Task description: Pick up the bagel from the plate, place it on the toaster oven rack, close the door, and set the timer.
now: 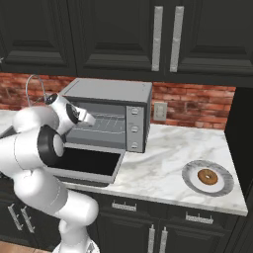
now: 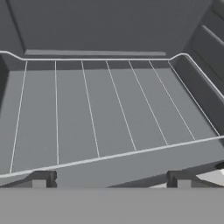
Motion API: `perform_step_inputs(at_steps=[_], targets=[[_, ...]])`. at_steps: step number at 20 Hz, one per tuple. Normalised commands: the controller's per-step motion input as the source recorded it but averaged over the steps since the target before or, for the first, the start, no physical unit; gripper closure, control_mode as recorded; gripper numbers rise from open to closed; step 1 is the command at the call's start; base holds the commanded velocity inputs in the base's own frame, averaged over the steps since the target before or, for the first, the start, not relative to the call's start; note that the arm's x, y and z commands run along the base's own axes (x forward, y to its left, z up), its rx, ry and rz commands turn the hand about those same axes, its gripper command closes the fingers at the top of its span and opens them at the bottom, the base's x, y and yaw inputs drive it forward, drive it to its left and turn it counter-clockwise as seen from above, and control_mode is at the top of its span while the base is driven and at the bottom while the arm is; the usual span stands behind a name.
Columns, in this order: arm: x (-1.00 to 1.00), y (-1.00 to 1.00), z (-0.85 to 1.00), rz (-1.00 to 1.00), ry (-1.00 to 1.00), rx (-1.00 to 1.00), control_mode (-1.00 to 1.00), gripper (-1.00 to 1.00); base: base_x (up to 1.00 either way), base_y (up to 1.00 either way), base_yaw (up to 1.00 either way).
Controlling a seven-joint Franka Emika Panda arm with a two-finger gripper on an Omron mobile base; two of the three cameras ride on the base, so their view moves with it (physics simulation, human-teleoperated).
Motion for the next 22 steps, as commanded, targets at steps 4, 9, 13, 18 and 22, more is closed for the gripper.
perform_step_inputs(at_steps=[4,9,13,18,22], targets=[[0.39,0.0,-0.12,0.0,0.0,0.0,-1.0,-1.0,0.0,0.0,0.0],[0.31,0.0,-0.28,0.0,0.0,0.0,-1.0,-1.0,0.0,0.0,0.0],[0.25,0.0,-0.31,0.0,0.0,0.0,-1.0,-1.0,0.0,0.0,0.0],[0.17,0.0,-0.22,0.0,-0.01,0.0,-1.0,-1.0,0.0,0.0,0.0],[0.03,0.0,-0.16,0.0,-0.01,0.0,-1.0,-1.0,0.0,0.0,0.0]])
